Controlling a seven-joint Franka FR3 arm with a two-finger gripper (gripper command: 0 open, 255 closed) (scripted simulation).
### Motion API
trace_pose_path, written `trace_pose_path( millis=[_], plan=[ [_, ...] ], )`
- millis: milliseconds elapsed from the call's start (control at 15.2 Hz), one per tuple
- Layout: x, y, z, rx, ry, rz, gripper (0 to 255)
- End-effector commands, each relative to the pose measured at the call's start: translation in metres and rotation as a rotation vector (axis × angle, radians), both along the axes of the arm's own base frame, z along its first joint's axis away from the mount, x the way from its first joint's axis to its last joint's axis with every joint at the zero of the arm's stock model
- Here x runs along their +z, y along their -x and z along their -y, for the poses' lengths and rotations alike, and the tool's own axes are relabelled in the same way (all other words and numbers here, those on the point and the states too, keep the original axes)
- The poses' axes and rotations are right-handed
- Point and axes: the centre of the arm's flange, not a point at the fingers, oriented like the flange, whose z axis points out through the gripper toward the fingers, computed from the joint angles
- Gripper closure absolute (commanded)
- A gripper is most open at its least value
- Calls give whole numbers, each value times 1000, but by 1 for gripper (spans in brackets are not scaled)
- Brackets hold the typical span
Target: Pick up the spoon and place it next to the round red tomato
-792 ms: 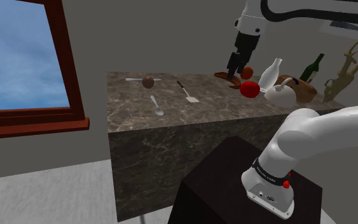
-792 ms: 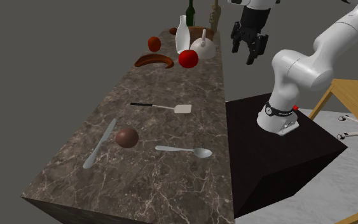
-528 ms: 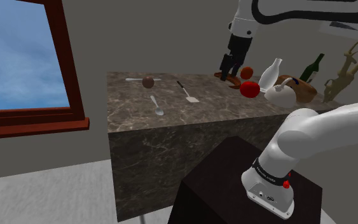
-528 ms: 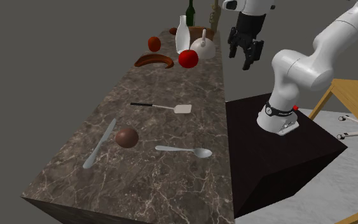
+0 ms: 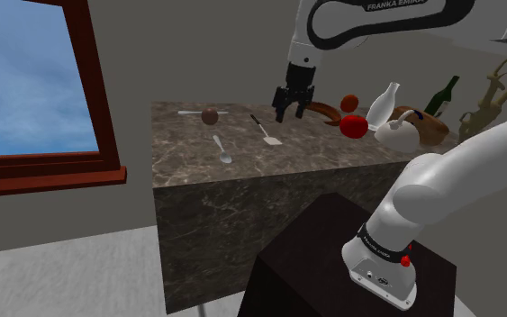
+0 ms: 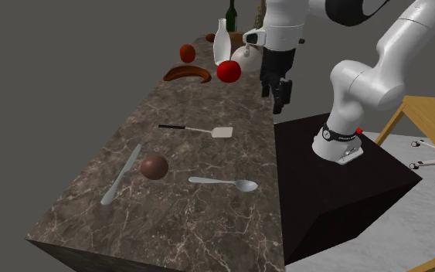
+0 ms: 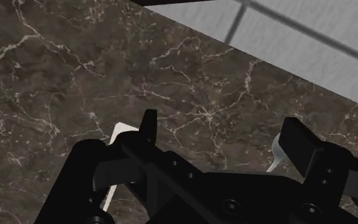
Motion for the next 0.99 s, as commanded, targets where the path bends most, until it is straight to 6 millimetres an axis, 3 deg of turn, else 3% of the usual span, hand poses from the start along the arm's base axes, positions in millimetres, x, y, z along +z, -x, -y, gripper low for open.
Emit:
trace_pose_path(
  millis=[0, 924],
  plan=[
    [-15, -19, -12, -36, -19, -5, 0],
    [-110, -167, -53, -275, -146, -42, 0]
  ],
)
